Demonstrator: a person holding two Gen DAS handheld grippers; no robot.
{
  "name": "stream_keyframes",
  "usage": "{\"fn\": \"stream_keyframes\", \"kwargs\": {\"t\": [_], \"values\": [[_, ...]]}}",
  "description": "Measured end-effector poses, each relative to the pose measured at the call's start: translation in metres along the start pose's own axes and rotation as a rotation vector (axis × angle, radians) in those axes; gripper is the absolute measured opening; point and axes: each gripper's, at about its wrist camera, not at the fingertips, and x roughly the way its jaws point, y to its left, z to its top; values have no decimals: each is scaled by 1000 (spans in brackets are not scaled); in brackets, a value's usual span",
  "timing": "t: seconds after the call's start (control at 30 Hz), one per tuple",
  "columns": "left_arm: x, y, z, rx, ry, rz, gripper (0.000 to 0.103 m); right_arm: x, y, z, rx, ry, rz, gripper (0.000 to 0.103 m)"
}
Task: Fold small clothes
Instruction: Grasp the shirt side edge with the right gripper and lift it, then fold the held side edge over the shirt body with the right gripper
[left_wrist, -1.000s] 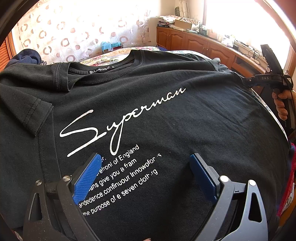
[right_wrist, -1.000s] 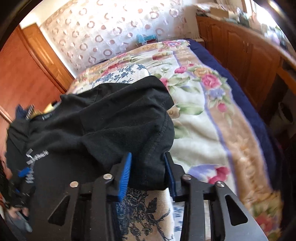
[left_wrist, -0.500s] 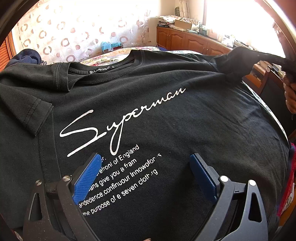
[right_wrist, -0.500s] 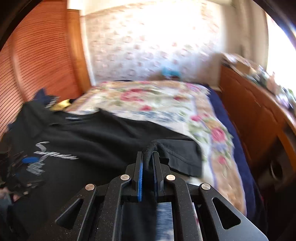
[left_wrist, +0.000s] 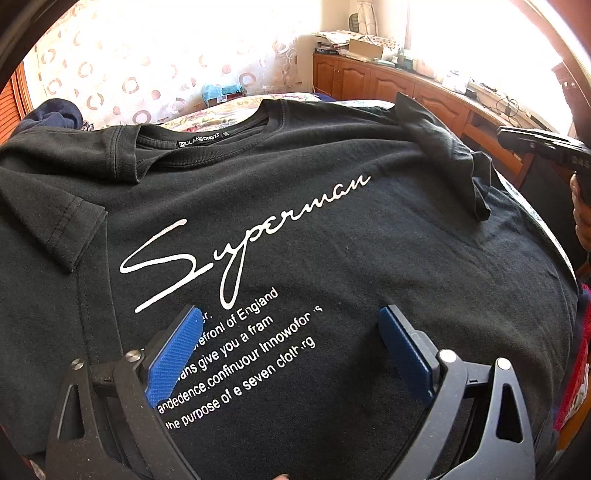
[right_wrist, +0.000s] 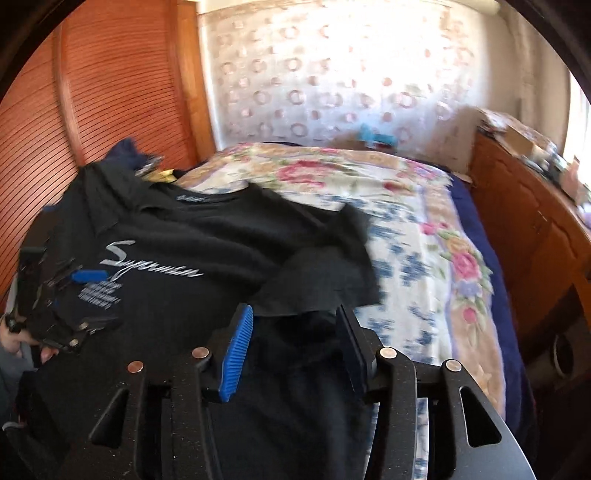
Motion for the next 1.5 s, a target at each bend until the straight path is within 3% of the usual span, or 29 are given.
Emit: {"fn": "stream_keyframes", "kwargs": {"t": [0.1, 0.33, 0.6, 0.7, 0.8, 0.9, 1.03, 1.17, 1.23, 1.3, 1.4, 1.5], "values": [[-2, 0, -1, -1, 1, 0, 96, 8, -7, 1, 58, 32, -14, 49], [-3, -2, -2, -2, 0, -1, 96, 50, -5, 18, 195, 96, 75, 49], [0, 1, 0, -3, -1, -3, 96, 75, -10, 33, 288, 145, 51, 49], [0, 0, 0, -3, -1, -2, 96, 74, -6, 38, 270, 123, 34, 27], [0, 0, 1, -3, -1, -3, 96, 62, 7, 45, 213, 38, 19, 10], [-1, 1, 1, -3, -1, -3, 96, 46, 26, 51, 148, -40, 37, 9], [-1, 1, 1, -4, -1, -3, 96, 31, 60, 55, 40, -86, 102, 9], [-1, 1, 1, -4, -1, -3, 96, 22, 76, 53, 11, -100, 146, 10], [-1, 1, 1, -4, -1, -3, 96, 24, 73, 51, 17, -89, 113, 31], [-1, 1, 1, -4, -1, -3, 96, 30, 60, 50, 59, -75, 65, 44], [-1, 1, 1, -4, -1, -3, 96, 40, 31, 49, 139, -40, -21, 48], [-3, 2, 1, -12, -6, 24, 96, 55, 10, 48, 220, 10, -11, 48]]}}
